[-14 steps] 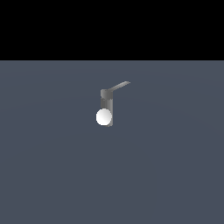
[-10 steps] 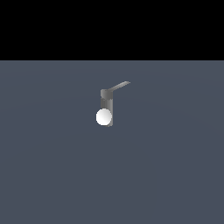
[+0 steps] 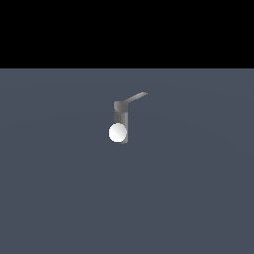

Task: Turn on the faucet by rotating a designated handle.

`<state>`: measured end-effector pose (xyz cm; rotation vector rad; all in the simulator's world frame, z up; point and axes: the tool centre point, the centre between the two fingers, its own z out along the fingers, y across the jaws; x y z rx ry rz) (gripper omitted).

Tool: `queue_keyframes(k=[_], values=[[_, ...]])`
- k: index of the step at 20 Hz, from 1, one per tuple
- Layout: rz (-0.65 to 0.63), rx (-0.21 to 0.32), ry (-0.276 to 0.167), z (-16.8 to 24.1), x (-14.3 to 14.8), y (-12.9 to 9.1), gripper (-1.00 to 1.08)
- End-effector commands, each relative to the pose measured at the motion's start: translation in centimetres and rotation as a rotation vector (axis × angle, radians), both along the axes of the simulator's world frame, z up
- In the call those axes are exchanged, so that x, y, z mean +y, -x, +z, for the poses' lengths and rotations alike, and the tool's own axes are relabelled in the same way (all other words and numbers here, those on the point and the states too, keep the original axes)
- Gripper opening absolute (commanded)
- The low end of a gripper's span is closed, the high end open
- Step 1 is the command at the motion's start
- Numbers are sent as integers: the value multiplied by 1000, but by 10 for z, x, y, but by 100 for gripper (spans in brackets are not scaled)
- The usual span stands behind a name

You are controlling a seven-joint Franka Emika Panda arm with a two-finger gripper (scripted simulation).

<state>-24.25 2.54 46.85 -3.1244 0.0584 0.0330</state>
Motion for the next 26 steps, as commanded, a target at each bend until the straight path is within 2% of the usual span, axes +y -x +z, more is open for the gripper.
queue_keyframes(k=[1,6,15,26], values=[[-37,0,0,-8,5,-8,-100],[-137,0,1,-28,17,-31,-100],[-356,0,3,-71,34,-86,-100],[-626,0,5,-125,37,-157,-100]])
